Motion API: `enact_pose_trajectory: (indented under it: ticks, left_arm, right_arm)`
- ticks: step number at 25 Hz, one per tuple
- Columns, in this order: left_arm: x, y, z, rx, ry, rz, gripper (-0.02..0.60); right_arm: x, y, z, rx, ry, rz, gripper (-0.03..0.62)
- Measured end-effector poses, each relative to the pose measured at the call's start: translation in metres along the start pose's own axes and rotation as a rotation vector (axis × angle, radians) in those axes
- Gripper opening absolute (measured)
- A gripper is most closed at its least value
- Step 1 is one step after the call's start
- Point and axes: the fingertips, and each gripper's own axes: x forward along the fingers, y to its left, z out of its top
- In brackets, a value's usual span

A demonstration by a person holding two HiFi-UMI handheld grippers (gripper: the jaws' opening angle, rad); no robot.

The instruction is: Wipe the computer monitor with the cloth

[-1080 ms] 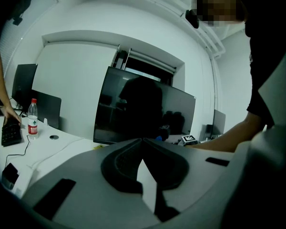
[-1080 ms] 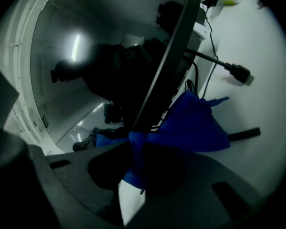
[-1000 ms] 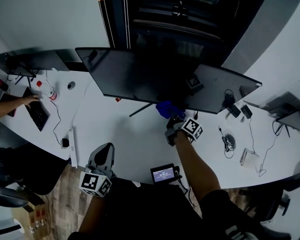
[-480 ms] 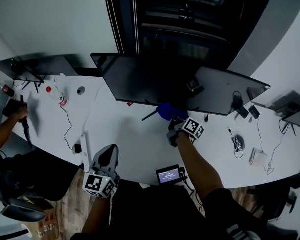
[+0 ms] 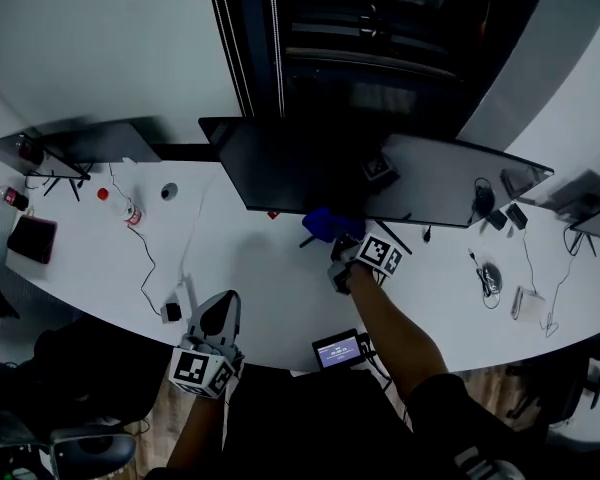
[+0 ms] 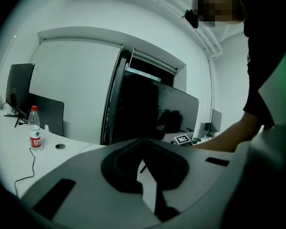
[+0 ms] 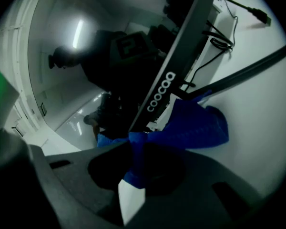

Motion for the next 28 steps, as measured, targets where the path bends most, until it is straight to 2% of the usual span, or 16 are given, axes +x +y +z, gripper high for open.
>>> enact_pose_trajectory:
  ticks: [9, 19, 28]
  left_arm:
    - [-0.001, 0.039, 0.006, 0.007, 0.006, -0.029, -0.006]
    - [-0.018, 0.084, 0.006, 0.0, 0.012, -0.008, -0.006]
    - [-0.019, 0.108, 0.011, 0.009, 0.017, -0.026, -0.006]
  right_arm:
    - [0.032, 0.016, -0.028, -0.026, 0.016, -0.005, 0.08]
    - [0.066, 0.033, -0.058, -0.038, 0.035, 0.004, 0.08]
    - [0.095, 0.051, -0.083, -0.036, 0.054, 0.027, 0.078]
